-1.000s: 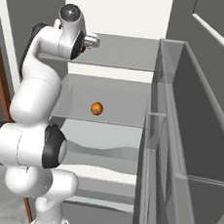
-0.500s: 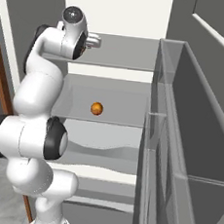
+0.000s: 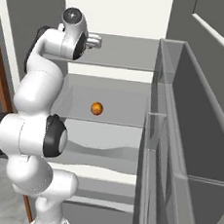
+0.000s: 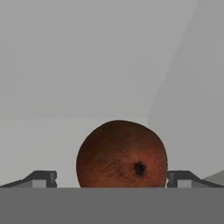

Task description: Retrieve the pear and peach from the fridge and place them into the bowl on the dining table.

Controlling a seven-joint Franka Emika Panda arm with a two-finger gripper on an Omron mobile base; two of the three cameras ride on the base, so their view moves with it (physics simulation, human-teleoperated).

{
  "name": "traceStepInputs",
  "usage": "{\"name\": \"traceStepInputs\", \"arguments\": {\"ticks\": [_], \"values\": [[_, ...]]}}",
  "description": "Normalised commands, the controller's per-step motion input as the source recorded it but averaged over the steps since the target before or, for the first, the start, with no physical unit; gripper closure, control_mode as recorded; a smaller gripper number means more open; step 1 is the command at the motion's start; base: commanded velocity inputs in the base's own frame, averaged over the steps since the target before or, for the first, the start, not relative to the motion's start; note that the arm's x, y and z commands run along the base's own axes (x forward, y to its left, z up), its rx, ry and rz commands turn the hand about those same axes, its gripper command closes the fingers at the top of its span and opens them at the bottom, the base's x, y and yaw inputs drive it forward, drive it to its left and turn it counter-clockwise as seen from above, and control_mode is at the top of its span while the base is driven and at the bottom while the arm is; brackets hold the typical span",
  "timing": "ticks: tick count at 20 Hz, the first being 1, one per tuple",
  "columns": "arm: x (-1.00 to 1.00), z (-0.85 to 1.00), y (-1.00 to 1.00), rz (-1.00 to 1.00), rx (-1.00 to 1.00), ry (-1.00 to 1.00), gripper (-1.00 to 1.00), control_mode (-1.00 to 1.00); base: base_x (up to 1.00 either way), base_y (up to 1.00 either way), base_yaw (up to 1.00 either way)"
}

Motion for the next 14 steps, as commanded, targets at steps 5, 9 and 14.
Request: {"name": "traceStepInputs", "arguments": {"ticks": [5, 9, 14], "values": [[0.00, -0.07, 0.00, 0.00, -0.07, 0.02, -1.00, -1.00, 0.00, 0.00, 0.00], [0.00, -0.25, 0.01, 0.00, -0.06, 0.11, -1.00, -1.00, 0.00, 0.00, 0.00], [0.00, -0.38, 0.00, 0.00, -0.01, 0.16, -1.00, -1.00, 0.00, 0.00, 0.00]]}}
